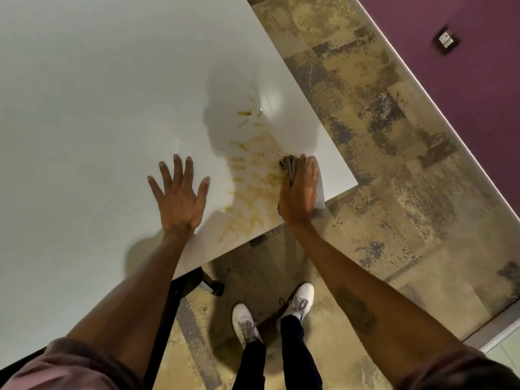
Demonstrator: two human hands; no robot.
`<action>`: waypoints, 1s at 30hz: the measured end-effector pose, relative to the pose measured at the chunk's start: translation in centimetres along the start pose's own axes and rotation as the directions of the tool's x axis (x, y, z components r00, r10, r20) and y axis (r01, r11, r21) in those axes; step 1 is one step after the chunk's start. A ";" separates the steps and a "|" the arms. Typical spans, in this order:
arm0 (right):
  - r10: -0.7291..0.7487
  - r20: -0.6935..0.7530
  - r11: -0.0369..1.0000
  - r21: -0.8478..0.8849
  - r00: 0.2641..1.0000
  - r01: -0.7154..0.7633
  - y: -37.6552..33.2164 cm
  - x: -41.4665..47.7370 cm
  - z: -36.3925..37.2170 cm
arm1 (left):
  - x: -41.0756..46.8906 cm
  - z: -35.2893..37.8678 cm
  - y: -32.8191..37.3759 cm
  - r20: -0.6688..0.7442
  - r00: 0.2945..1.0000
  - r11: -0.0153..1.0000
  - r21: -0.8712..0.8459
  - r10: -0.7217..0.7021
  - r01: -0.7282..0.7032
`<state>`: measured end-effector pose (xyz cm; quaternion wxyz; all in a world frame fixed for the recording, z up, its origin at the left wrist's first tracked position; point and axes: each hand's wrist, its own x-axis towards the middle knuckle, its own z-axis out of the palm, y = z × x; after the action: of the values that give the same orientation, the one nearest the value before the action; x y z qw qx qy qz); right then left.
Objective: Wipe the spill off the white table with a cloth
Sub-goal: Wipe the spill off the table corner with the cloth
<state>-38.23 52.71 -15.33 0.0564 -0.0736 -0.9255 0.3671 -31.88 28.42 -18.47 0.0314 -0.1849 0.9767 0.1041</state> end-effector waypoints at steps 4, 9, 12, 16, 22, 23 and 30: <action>0.081 -0.224 0.996 -0.007 0.971 -0.085 -2.7 0.8 2.4 | 0.4 -0.2 0.0 0.036 0.999 1.000 -0.026 -0.003 0.004; 0.063 -0.367 0.993 -0.073 0.928 -0.096 -5.2 4.8 5.3 | 0.5 -0.2 0.0 0.014 0.999 0.997 0.070 0.032 -0.033; 0.088 -0.318 0.993 -0.046 0.944 -0.108 -6.3 7.8 6.7 | 0.6 -0.1 -0.1 -0.026 0.998 0.991 0.120 0.061 -0.058; 0.088 -0.203 0.996 0.020 0.975 -0.086 -7.4 11.2 8.2 | 0.9 -0.4 0.0 0.003 0.998 0.992 0.111 0.056 -0.056; 0.007 -0.140 0.995 0.103 0.990 0.007 -9.4 15.8 10.5 | 0.7 -0.9 0.0 0.014 0.999 0.996 0.073 0.045 -0.046; 0.007 -0.120 0.995 0.101 0.993 0.005 -9.8 16.7 10.9 | 0.7 -0.9 0.0 0.013 0.999 0.996 0.076 0.045 -0.045; -0.131 0.072 0.991 -0.016 0.989 0.133 -11.1 22.4 12.3 | 0.9 -0.5 -0.1 0.018 0.999 0.997 0.064 0.040 -0.041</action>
<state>-63.20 40.42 -15.48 0.0468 0.0005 -0.9335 0.3555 -32.74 27.93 -18.10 0.0436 -0.1632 0.9828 0.0747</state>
